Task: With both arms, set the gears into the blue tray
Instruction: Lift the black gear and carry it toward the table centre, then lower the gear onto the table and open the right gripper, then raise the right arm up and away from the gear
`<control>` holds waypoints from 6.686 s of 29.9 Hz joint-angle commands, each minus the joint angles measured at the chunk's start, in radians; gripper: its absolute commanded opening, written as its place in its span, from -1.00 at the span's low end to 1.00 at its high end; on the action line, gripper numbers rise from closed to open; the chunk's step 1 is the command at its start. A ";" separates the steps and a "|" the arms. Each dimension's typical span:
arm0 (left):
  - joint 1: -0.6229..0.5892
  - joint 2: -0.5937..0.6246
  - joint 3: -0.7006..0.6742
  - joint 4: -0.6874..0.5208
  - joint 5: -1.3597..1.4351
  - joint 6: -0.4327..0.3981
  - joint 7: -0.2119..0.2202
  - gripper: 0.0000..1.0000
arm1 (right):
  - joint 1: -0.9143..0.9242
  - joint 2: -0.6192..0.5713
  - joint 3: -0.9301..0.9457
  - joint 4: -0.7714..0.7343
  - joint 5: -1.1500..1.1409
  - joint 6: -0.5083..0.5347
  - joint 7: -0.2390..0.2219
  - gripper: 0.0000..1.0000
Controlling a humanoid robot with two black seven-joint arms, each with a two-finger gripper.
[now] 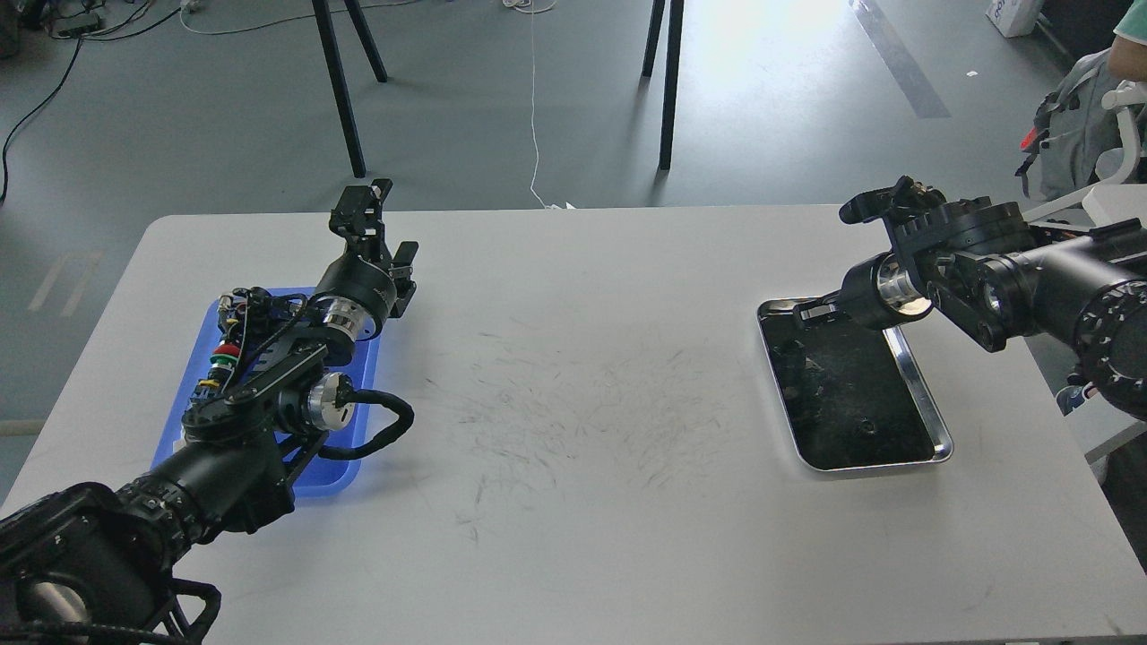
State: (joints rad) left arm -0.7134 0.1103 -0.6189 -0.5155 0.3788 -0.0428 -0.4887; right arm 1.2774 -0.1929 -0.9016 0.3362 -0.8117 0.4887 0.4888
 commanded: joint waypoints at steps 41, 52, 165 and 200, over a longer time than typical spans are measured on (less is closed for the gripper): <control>-0.006 0.000 0.001 0.000 0.002 0.003 0.000 0.96 | -0.006 0.176 0.208 0.014 0.020 0.000 0.000 -0.69; -0.005 0.000 0.001 0.000 0.002 0.001 0.000 0.96 | -0.013 0.193 0.233 0.015 0.020 0.000 0.000 -0.68; -0.003 0.005 0.001 -0.014 0.002 -0.025 0.000 0.96 | 0.017 0.193 0.343 0.150 0.022 0.000 0.000 0.89; -0.043 0.000 0.125 -0.026 0.003 -0.061 0.000 0.96 | -0.128 0.089 0.776 -0.284 0.308 0.000 0.000 0.95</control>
State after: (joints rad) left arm -0.7526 0.1113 -0.5065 -0.5413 0.3820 -0.0927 -0.4887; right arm 1.1534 -0.1007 -0.1317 0.0605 -0.6079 0.4887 0.4889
